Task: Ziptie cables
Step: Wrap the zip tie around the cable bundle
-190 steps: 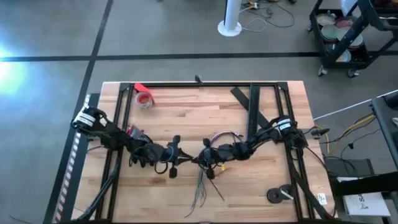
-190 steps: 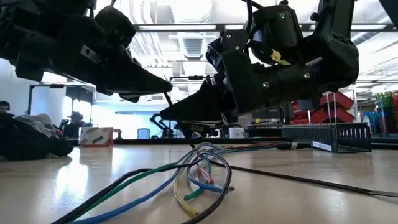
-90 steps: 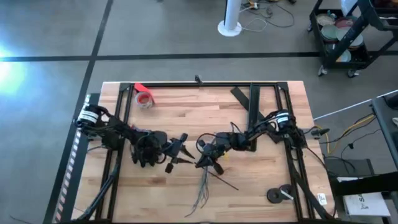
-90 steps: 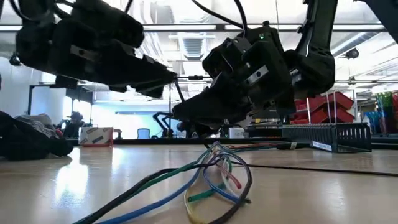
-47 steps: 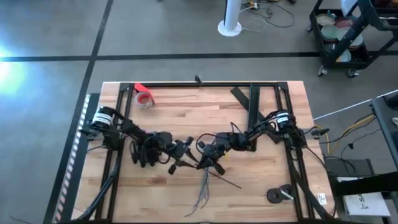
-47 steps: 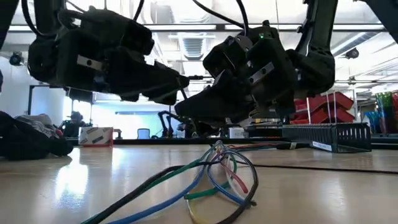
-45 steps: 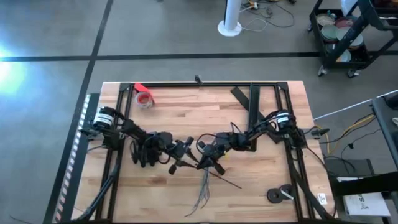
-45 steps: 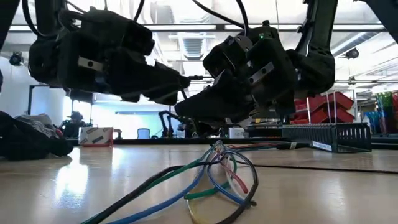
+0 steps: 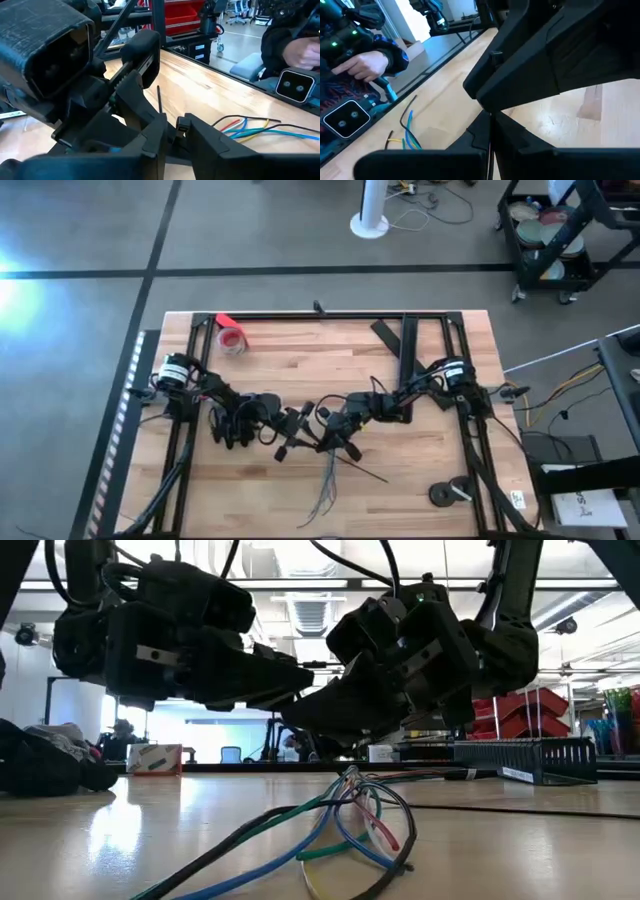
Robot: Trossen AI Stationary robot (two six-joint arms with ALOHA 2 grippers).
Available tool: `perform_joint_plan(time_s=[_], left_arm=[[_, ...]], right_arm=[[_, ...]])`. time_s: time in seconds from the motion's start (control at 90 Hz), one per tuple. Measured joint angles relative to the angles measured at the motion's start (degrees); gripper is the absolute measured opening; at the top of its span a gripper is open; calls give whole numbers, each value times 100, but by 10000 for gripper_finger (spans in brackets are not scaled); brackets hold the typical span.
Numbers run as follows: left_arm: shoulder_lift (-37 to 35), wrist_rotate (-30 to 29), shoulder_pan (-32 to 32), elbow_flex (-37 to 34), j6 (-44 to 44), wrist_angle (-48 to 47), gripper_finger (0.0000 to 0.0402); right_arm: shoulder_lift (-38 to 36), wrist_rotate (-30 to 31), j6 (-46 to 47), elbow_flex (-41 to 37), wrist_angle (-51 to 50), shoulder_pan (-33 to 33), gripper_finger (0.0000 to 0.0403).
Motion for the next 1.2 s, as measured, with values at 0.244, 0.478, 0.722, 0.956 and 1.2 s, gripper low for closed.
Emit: perform_joint_plan(time_s=[0.244, 0.478, 0.722, 0.956, 1.2], left_arm=[[-20, 2, 0, -4, -251, 21, 49], [-73, 52, 0, -7, -425, 62, 48], [-85, 208, 0, -7, -425, 63, 42], [-86, 198, 0, -7, -387, 62, 18], [-87, 192, 0, -7, -382, 57, 3]], right_arm=[[0, -104, -48, 0, 157, 0, 0], [0, -102, -95, 0, 158, 0, 0], [0, -102, -95, 0, 160, 0, 0], [0, -102, -95, 0, 194, 2, 0], [0, -100, -95, 0, 197, 2, 0]])
